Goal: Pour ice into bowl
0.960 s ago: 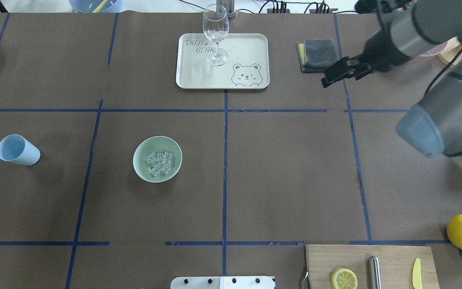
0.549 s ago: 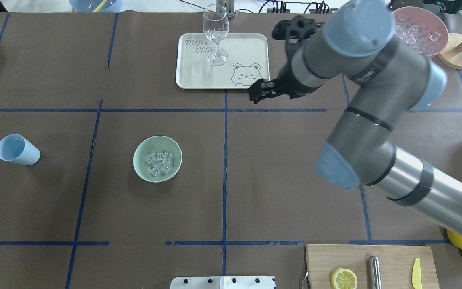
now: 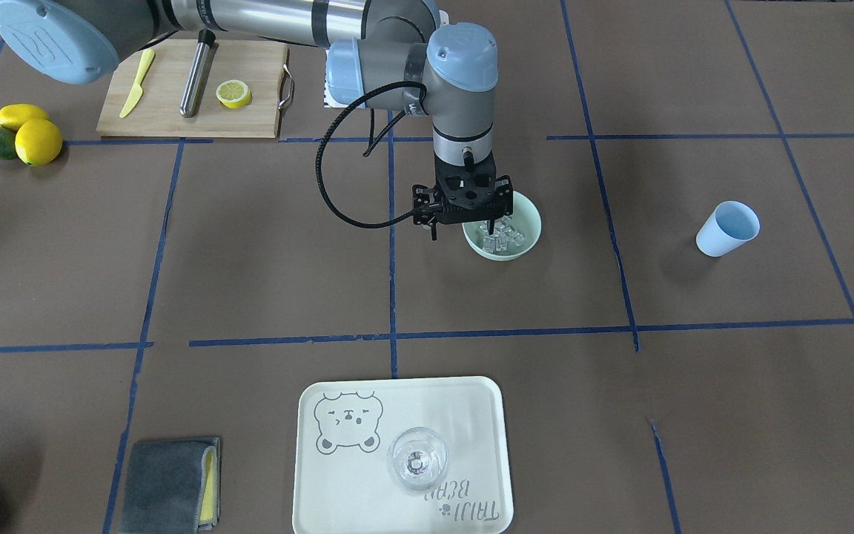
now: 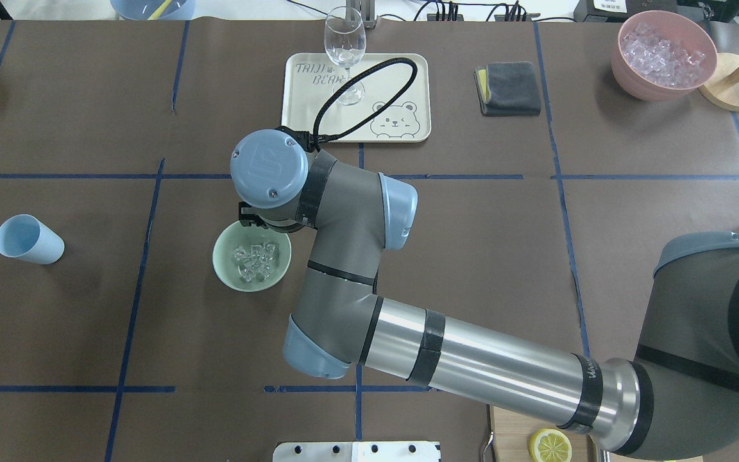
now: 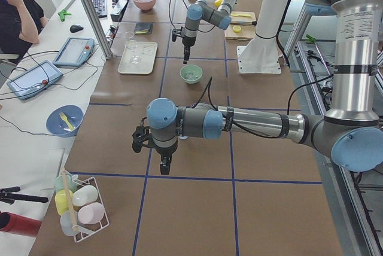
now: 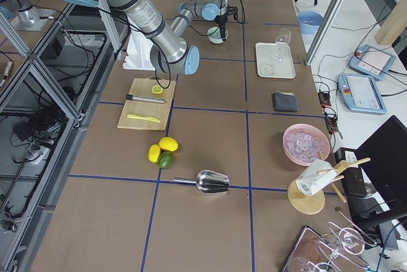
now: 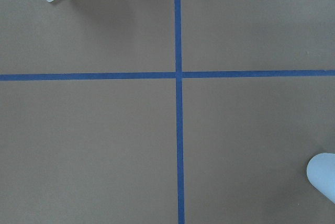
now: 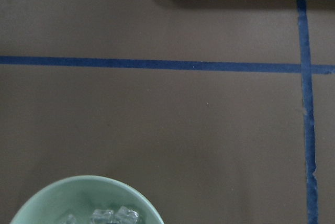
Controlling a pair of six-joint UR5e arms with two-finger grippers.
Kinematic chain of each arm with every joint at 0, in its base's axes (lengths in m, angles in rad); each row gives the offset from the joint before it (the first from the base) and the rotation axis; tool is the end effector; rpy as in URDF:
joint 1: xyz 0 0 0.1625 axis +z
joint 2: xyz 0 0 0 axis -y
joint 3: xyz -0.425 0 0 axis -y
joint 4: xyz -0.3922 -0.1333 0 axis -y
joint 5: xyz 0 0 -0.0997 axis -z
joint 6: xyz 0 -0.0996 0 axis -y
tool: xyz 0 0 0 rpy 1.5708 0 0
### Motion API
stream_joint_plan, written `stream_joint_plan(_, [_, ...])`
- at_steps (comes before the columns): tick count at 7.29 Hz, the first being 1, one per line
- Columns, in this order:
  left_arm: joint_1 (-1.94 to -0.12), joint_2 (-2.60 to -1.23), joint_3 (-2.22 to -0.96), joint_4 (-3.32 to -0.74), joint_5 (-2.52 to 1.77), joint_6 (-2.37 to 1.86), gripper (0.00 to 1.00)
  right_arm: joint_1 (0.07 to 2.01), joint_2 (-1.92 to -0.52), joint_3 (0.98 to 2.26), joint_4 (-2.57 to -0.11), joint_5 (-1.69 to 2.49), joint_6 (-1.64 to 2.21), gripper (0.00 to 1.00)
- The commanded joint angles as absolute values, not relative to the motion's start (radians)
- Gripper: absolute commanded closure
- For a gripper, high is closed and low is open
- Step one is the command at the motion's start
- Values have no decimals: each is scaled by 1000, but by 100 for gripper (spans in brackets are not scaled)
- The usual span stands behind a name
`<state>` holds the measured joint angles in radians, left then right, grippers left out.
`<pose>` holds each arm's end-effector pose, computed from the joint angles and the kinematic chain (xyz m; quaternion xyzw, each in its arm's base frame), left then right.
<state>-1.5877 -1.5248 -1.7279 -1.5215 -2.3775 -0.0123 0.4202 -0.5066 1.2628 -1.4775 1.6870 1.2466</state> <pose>-0.0694 -0.4729 0.6062 0.0293 0.3922 -0.0013 0.9194 -0.6780 -0.4363 0.0901 0.1003 -0.4025 0.0197 0.9097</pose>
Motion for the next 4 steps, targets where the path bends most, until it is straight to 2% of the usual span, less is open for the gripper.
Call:
stream_joint_plan(1, [-1588, -1525, -1727, -1522, -2378, -12, 0, 393, -502, 1226, -1470, 1677, 1249, 29])
stream_joint_plan(2, [-1588, -1525, -1727, -1522, -2378, -12, 0, 393, -502, 1226, -1470, 1680, 1244, 89])
stream_joint_plan(3, [-1588, -1525, -1727, -1522, -2378, -12, 0, 393, -502, 1226, -1468, 1681, 1243, 100])
stream_joint_plan(4, [-1588, -1525, -1729, -1522, -2378, -12, 0, 385, -503, 1226, -1468, 1683, 1246, 100])
